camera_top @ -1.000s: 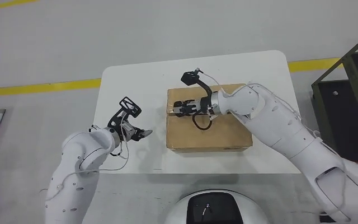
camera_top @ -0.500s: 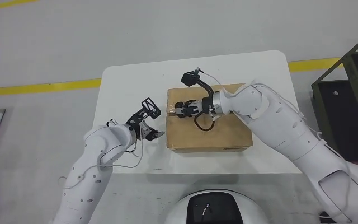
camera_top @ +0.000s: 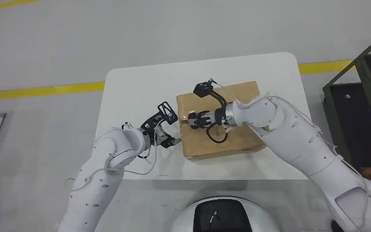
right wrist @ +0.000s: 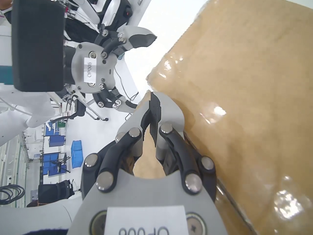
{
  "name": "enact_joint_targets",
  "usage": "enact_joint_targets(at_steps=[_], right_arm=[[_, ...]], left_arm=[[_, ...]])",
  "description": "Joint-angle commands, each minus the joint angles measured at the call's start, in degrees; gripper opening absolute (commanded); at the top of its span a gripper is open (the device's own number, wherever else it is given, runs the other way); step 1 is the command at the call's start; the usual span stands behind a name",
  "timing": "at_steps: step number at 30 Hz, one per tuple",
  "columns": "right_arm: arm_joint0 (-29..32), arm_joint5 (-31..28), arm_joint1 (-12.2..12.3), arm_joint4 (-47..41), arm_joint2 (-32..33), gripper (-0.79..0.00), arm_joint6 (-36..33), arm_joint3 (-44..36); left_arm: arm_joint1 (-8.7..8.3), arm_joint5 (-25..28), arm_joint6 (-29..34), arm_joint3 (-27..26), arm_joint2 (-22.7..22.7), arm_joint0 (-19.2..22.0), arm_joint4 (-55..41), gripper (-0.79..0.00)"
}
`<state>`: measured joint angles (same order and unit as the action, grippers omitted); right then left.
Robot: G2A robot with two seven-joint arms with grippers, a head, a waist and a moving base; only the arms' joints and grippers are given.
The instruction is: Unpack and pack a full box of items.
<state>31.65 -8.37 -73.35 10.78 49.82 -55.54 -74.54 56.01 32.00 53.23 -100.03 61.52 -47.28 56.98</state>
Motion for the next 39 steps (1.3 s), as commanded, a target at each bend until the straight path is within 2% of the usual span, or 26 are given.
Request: enact_joint_targets(at_steps=[1, 8, 13, 18, 22, 24, 27, 30, 31, 34, 36, 39], right_arm=[[0.2, 1.2, 0.0, 0.5, 0.1, -0.785, 0.2, -0.1], [1.7, 0.9, 0.4, -0.6, 1.9, -0.785, 0.6, 0.5], [2.0, 1.0, 0.6, -1.0, 2.7, -0.785, 0.4, -0.4], [2.1, 1.0, 0.5, -1.5, 2.7, -0.785, 0.6, -0.6], [1.9, 1.0, 0.3, -1.7, 2.4, -0.785, 1.1, -0.4], [1.9, 0.8, 0.2, -1.7, 2.4, -0.785, 1.2, -0.1], [2.1, 0.5, 0.2, -1.8, 2.4, -0.785, 1.5, 0.2], [2.4, 0.6, 0.3, -1.8, 2.5, -0.785, 1.6, 0.1], [2.5, 0.6, 0.3, -1.8, 2.6, -0.785, 1.6, 0.1], [2.7, 0.6, 0.3, -1.7, 2.7, -0.785, 1.7, -0.1], [2.8, 0.6, 0.3, -1.7, 2.8, -0.785, 1.6, -0.1], [2.9, 0.8, 0.3, -1.6, 2.8, -0.785, 1.7, -0.1]], left_arm=[[0.00, -0.3, -0.2, -0.5, -0.2, -0.3, 0.8, 0.000], [-0.91, -0.4, -0.5, -1.2, 3.4, -2.5, 3.8, 0.000], [-1.54, -1.0, -1.2, 0.2, 6.2, -5.0, 4.8, 0.000], [-1.00, -2.1, -5.4, 3.0, 3.7, -4.7, 7.3, 0.000], [-0.17, -2.6, -10.0, 8.3, 1.8, -3.0, 4.8, 0.000], [0.25, -2.5, -10.4, 11.5, 0.9, -1.9, 2.6, 0.000], [0.92, -2.5, -10.5, 15.0, -0.7, 0.0, 0.2, -0.126], [1.62, -1.2, -9.9, 19.0, -1.5, 1.8, -6.7, -0.135], [1.79, -0.8, -9.7, 19.8, -1.7, 2.6, -7.9, -0.200], [2.16, -0.1, -9.8, 21.1, -2.7, 3.9, -8.5, -0.209], [2.37, 0.2, -10.2, 21.5, -3.2, 4.5, -8.7, -0.342], [2.60, 0.6, -10.9, 21.6, -3.8, 5.0, -8.5, -0.320]])
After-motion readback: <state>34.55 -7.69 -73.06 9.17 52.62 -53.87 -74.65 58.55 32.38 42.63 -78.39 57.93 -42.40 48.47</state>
